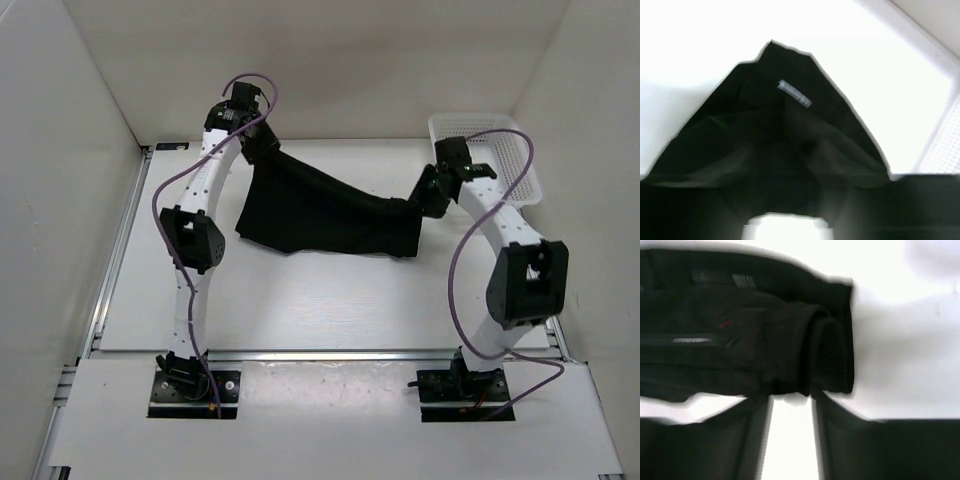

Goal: Fold and stack the shorts
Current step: Fold the shorts

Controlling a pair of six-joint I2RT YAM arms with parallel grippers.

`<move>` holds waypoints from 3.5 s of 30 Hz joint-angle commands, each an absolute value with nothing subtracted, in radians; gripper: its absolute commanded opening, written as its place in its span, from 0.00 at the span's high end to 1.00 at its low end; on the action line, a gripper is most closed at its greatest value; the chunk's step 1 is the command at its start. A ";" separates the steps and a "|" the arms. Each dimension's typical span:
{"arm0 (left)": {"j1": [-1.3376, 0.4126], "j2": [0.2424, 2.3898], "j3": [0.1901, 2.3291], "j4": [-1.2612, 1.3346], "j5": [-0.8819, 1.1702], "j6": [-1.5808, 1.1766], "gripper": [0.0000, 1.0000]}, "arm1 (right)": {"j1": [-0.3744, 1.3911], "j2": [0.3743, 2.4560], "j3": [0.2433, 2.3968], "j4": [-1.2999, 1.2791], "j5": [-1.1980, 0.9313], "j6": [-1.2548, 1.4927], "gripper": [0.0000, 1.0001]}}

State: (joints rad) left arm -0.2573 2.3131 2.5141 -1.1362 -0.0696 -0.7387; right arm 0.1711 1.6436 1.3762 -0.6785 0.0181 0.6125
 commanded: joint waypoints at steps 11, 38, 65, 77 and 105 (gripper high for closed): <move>-0.149 1.995 2.177 -1.040 -0.054 -0.614 0.08 | 0.215 1.496 1.317 -0.634 0.091 0.537 0.21; -0.094 2.071 1.597 -0.870 -0.029 -0.719 0.90 | 0.104 1.454 1.034 -0.534 -0.163 0.549 0.06; -0.002 1.780 1.469 -0.948 -0.095 -0.664 0.04 | 0.219 1.747 1.166 -0.380 -0.245 0.691 0.17; -0.002 1.769 1.506 -0.989 -0.114 -0.655 0.05 | 0.238 2.086 1.586 -0.523 -0.150 0.525 0.32; -0.011 1.730 1.506 -1.026 -0.141 -0.655 0.06 | 0.322 2.045 1.619 -0.499 -0.067 0.433 1.00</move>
